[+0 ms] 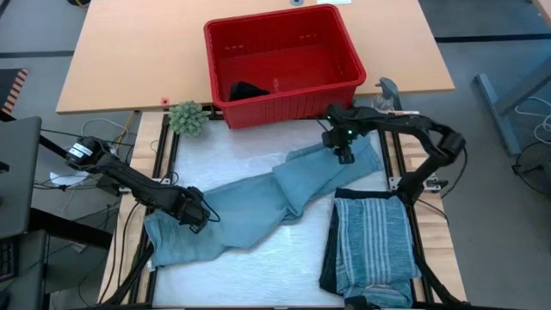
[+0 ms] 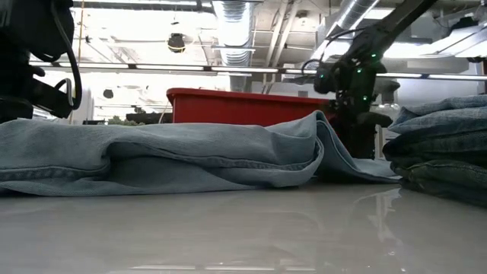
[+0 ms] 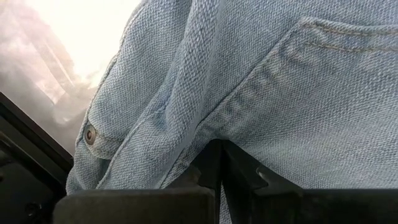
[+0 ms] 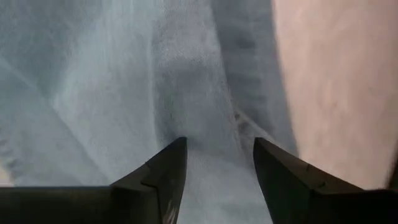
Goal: Fold Laundry from Bin
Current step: Fold the light blue denim pants
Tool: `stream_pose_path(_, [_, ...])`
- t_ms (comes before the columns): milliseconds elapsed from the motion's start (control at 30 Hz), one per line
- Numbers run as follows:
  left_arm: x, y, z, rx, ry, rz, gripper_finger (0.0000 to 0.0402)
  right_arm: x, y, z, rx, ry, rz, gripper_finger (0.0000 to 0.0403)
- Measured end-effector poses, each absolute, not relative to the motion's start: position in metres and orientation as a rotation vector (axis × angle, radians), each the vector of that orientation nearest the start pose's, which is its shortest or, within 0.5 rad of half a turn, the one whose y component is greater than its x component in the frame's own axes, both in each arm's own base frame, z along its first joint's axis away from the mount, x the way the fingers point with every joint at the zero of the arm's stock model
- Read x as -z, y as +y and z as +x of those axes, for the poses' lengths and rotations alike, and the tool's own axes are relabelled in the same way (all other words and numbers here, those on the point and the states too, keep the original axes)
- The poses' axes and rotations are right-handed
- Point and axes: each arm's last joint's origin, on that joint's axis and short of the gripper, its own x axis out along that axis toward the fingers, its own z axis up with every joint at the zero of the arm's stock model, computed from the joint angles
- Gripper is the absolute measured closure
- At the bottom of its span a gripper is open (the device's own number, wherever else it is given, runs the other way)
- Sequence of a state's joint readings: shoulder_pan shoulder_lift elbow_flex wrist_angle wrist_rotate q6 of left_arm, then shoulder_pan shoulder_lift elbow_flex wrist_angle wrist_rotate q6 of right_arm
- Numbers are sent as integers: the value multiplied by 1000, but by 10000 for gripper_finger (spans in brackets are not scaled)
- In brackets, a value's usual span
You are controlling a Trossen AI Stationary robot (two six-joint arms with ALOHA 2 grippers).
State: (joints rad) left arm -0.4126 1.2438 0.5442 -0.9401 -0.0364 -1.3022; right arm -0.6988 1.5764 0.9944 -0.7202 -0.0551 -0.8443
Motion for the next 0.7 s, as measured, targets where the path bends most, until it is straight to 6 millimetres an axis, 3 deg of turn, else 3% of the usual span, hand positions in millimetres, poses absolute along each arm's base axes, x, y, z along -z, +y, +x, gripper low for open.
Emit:
stream_pose_path(133, [-145,-61,142,-756,1474,-633,400,-191,-188,227,-60,1458,-169,240])
stream_pose_path(267, [-145,-61,142,-759,1466,-627,400,-198,-194,234,-101,1537,-133,364])
stream_pose_path(300, [-145,-61,142,-760,1461,-625,400,-200,-195,235,-100,1548,-123,380])
stream_pose_path(500, [-145,-60,144,-745,1436,-592,400,-237,-195,235,5,1621,18,385])
stream_pose_path(700, [-145,-60,144,-720,1438,-552,400,-302,-162,219,230,1629,197,385])
